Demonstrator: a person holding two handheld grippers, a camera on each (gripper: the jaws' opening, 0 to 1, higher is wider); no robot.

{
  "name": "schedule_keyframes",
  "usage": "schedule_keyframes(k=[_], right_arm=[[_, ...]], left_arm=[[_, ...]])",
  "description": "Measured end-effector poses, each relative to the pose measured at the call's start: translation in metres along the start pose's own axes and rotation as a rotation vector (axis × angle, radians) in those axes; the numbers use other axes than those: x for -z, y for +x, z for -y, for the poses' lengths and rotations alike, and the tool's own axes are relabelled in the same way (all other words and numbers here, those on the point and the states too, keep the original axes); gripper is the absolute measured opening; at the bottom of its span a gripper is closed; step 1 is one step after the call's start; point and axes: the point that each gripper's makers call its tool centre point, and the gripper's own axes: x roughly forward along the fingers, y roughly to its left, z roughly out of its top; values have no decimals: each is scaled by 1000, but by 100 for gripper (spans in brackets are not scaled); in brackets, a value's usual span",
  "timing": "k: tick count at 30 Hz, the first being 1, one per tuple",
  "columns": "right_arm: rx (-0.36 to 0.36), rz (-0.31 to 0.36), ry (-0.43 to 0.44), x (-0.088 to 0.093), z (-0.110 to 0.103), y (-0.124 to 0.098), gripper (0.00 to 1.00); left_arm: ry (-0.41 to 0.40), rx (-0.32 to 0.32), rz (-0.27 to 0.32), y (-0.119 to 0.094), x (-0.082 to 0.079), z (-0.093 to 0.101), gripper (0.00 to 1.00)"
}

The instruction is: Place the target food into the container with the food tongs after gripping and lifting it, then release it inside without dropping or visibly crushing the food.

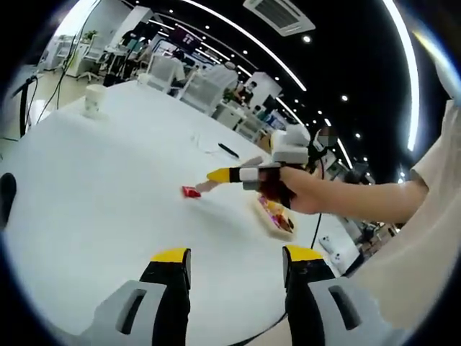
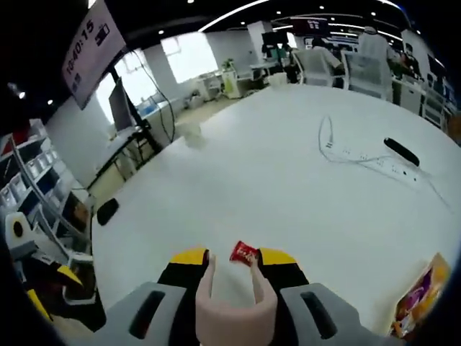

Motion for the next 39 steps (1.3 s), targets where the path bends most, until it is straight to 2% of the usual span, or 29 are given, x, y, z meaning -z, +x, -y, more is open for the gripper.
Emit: schedule_keyframes(k=[3,12,16,25,28,34,35,36,37,39], right_arm=[[-5,21,61,-2,5,5,26],[34,8,73,2,17,14,26],[49,-20,54,5,20,20,26],[19,-43,-15,3,14,33,26],[8,-58,-53,3,9,36,26],[-5,-79,-198,-2,2,40,26],[-5,-80,-304,-4,-2,38,26],[-5,-79,-329,-5,-3,38,26],[-5,-74,-409,-7,-5,37,26],[-27,-65,-449,-9,-10,37,26]], left_arm=[[-11,3,-1,2,-1,-1,51],[-11,4,-21,8,0,-3,51],[-32,-12,-25,9,2,-7,51],[-59,-22,-30,7,7,-10,51],[-61,-25,-25,7,5,-11,51],[-59,-26,-23,7,1,-14,50],[-60,-25,-23,7,1,-14,50],[-61,-25,-24,7,1,-15,50],[-61,-24,-24,8,1,-15,50],[-63,-22,-25,8,2,-15,50]])
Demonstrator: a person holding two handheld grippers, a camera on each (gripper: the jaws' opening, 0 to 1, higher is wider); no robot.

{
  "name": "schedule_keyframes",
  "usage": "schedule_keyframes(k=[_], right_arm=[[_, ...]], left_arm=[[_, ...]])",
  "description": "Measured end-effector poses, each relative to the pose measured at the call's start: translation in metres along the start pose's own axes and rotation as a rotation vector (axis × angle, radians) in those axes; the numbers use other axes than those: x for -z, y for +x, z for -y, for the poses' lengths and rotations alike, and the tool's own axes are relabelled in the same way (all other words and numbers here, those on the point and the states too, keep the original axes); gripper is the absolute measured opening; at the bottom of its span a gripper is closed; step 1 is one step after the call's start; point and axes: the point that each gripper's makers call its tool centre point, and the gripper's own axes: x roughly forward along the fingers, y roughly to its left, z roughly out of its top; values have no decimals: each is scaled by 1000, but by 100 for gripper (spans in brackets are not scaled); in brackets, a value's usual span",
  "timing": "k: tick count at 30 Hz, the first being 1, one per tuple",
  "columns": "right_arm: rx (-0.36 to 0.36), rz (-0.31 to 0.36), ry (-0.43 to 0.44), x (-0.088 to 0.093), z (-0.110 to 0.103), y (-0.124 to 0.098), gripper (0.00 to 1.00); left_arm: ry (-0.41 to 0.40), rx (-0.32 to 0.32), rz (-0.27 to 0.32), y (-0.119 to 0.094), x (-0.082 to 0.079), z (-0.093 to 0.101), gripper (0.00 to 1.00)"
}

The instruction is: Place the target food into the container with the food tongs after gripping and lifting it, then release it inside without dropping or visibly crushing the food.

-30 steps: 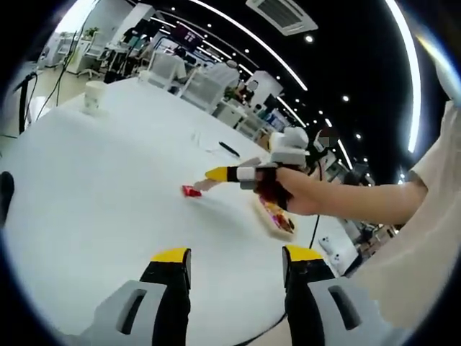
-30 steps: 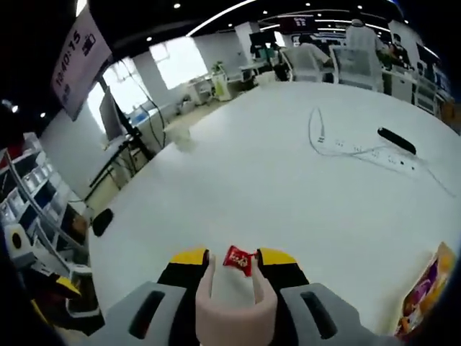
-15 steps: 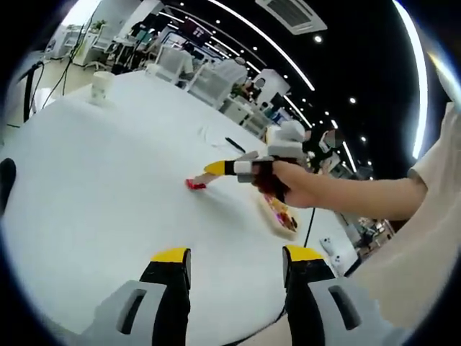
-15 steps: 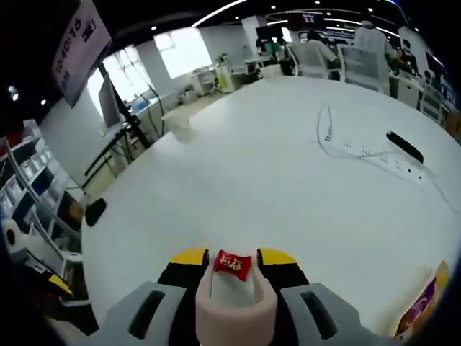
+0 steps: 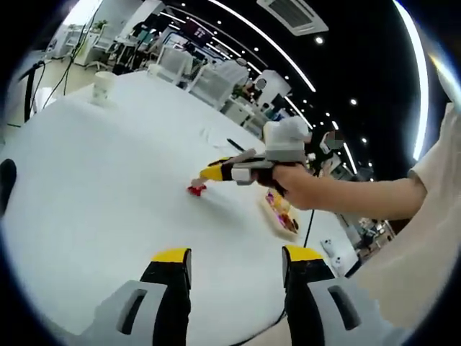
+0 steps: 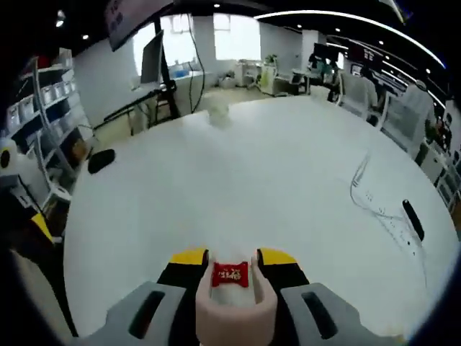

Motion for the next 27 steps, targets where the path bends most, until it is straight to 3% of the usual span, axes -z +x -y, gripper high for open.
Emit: schedule_keyframes(k=[2,19,27], right_arm=[[-6,-6,-35,-1,-3,1,26],[19,-59,-17,19,5,7,25],[44,-27,-89,10,-2,-4,25]], left_arm=[[-3,3,-1,1,1,0,50],[-19,-2,5,-1,2,-5,49],[-29,-6,7,-1,4,-8,49]])
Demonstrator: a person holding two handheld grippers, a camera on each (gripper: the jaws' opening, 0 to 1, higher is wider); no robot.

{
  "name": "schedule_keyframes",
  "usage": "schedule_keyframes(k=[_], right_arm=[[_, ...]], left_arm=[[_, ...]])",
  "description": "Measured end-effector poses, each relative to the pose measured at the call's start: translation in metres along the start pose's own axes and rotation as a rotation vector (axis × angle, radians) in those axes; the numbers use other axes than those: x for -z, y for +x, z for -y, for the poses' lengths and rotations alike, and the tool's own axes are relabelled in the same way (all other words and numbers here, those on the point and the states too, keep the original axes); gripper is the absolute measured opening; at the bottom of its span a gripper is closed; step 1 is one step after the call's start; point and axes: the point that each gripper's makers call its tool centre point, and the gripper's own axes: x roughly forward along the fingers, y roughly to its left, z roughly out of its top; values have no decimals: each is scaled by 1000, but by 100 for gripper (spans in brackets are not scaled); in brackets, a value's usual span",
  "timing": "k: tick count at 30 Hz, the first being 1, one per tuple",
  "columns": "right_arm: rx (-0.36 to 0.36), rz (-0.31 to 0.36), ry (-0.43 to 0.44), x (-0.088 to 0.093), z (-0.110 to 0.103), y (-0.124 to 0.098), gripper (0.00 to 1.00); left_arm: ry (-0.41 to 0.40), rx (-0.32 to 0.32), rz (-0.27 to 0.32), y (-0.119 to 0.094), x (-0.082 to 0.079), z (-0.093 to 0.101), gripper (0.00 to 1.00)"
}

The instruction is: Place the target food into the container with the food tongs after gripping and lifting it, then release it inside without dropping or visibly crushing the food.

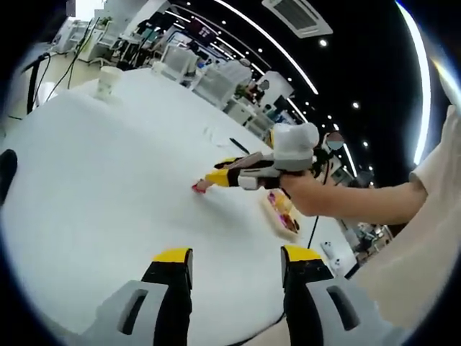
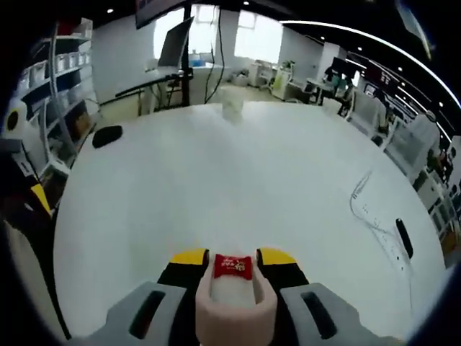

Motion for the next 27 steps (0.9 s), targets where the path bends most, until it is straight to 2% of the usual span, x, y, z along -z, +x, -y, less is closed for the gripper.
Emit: schedule_keyframes(k=[10,16,21,27], right_arm=[[-4,-15,52,8,-1,2,25],[23,-20,73,16,1,4,24],[19,-13,115,15,3,3,23],[18,-13,119,15,2,3,23]], left_arm=[[1,6,7,-1,-3,1,48],[-2,-5,10,-4,-3,-1,48],[-12,-11,15,-7,-3,-3,47],[-6,-12,12,-7,-4,-4,47]])
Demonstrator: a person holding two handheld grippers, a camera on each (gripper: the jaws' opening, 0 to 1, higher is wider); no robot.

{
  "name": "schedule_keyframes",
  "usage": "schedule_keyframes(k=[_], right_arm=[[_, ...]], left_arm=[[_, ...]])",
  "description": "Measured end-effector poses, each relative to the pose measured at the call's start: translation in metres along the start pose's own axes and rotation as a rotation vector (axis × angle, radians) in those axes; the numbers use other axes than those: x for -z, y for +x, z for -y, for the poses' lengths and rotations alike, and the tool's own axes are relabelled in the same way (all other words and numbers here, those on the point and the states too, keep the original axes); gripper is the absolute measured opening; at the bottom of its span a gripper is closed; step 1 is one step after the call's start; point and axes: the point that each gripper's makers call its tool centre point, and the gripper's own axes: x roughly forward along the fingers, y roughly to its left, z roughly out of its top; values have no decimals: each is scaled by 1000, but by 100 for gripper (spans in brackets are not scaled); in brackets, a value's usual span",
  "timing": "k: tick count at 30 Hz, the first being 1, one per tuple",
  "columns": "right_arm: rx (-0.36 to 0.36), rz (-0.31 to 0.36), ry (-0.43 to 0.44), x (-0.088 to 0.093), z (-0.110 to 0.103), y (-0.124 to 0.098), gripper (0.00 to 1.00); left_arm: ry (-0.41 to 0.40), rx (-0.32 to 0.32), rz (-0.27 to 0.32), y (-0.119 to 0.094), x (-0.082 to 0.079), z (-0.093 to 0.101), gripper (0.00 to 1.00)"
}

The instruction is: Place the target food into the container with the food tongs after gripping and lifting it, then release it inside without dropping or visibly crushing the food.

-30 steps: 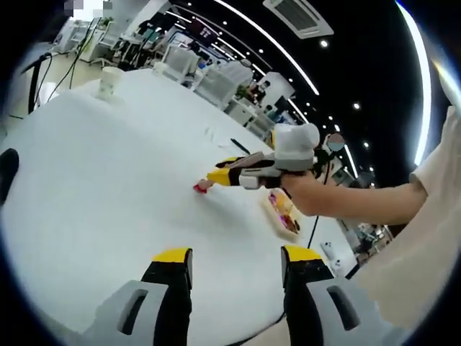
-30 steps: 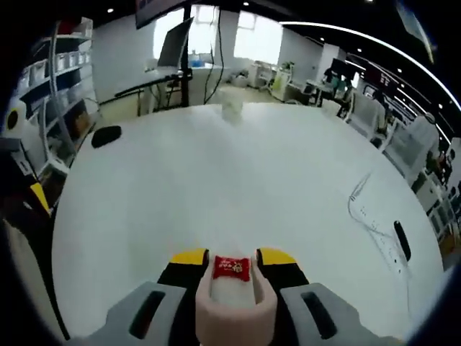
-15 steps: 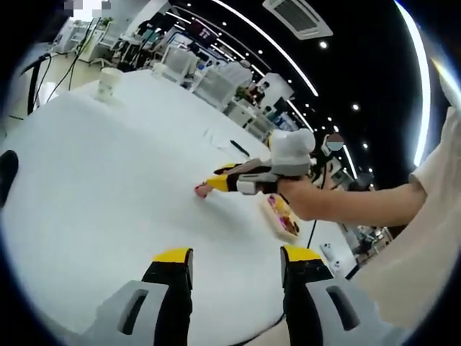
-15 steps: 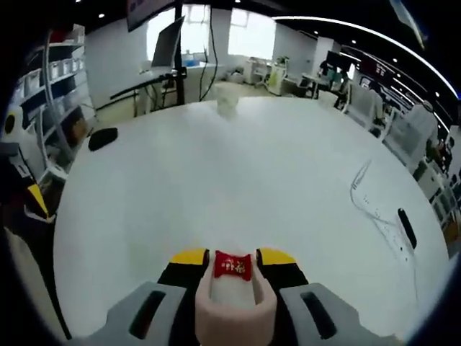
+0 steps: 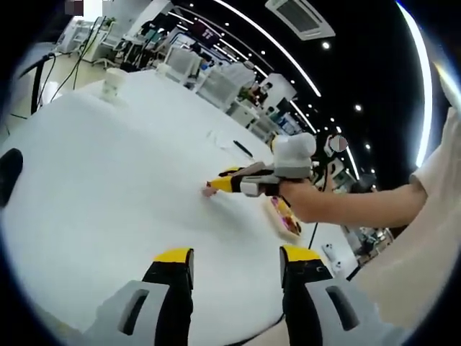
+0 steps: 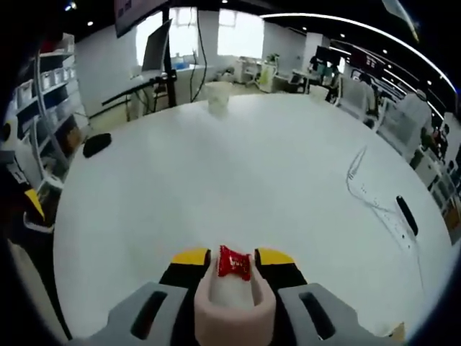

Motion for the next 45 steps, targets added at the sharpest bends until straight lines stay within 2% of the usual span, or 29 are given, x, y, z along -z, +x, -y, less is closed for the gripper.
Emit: schedule_keyframes(k=[9,24,27,30,36,41,45], right_arm=[[-30,-13,-21,0,-6,0,20],[-33,5,4,1,-5,-12,22],[-52,21,-2,-2,-11,-16,23],[-31,51,16,-7,-8,-20,23],[-21,48,50,-6,1,-14,24],[-44,62,37,-10,-7,-17,24],[-16,60,59,-5,0,-15,24]], left_arm=[[2,5,7,1,-1,2,47],[13,13,13,0,0,7,47],[12,11,14,-2,3,7,47],[8,8,11,-2,6,7,47],[10,11,8,-1,6,10,47],[7,4,9,-1,6,9,46],[6,5,2,0,7,10,46]])
